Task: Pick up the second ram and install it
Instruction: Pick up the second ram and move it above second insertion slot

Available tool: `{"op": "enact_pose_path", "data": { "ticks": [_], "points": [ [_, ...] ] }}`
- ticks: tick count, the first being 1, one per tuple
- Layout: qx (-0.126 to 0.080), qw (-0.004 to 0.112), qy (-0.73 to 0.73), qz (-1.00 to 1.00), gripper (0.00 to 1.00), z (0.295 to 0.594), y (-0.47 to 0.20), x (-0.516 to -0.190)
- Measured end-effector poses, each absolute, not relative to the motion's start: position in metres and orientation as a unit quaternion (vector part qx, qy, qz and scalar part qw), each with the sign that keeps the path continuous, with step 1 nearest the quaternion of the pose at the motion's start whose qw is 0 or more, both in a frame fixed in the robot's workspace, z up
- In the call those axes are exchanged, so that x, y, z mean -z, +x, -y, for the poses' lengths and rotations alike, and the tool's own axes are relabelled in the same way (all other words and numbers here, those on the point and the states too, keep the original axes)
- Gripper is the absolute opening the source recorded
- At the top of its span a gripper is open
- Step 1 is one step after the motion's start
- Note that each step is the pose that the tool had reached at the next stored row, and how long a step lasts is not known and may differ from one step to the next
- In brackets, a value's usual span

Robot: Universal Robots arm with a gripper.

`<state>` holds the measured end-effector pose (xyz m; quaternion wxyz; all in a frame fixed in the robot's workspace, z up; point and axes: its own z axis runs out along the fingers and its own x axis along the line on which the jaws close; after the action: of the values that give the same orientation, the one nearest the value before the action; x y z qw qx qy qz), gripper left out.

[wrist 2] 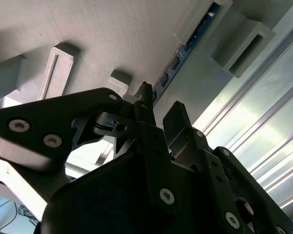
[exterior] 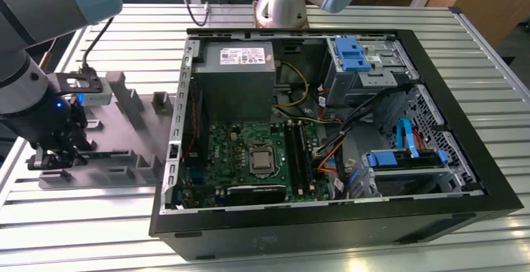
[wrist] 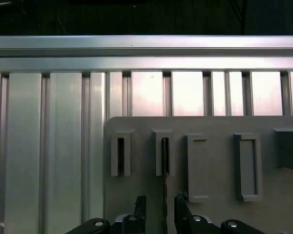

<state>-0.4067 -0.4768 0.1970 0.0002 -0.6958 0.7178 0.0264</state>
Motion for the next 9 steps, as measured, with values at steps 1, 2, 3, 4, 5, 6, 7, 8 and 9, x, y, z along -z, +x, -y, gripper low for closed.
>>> {"op": "enact_pose_path", "data": {
  "ticks": [1,2,3,4,5,6,7,8,9],
  "points": [
    [-0.026,0.000,-0.696,-0.718,0.36,0.4768,-0.4067,-0.1963],
    [-0.027,0.000,-0.696,-0.718,0.36,0.4768,-0.4067,-0.1957],
    [-0.027,0.000,-0.696,-0.718,0.36,0.4766,-0.4067,-0.1954],
    [-0.027,0.000,-0.696,-0.717,0.36,0.4760,-0.4068,-0.1951],
    [-0.027,0.000,-0.696,-0.717,0.36,0.4753,-0.4068,-0.1948],
    [-0.027,0.000,-0.697,-0.717,0.36,0.4745,-0.4067,-0.1945],
    [-0.027,0.000,-0.697,-0.717,0.36,0.4737,-0.4067,-0.1943],
    [-0.027,0.001,-0.697,-0.716,0.36,0.4731,-0.4067,-0.1938],
    [-0.027,0.001,-0.697,-0.716,0.35,0.4727,-0.4067,-0.1934]
  ]
}}
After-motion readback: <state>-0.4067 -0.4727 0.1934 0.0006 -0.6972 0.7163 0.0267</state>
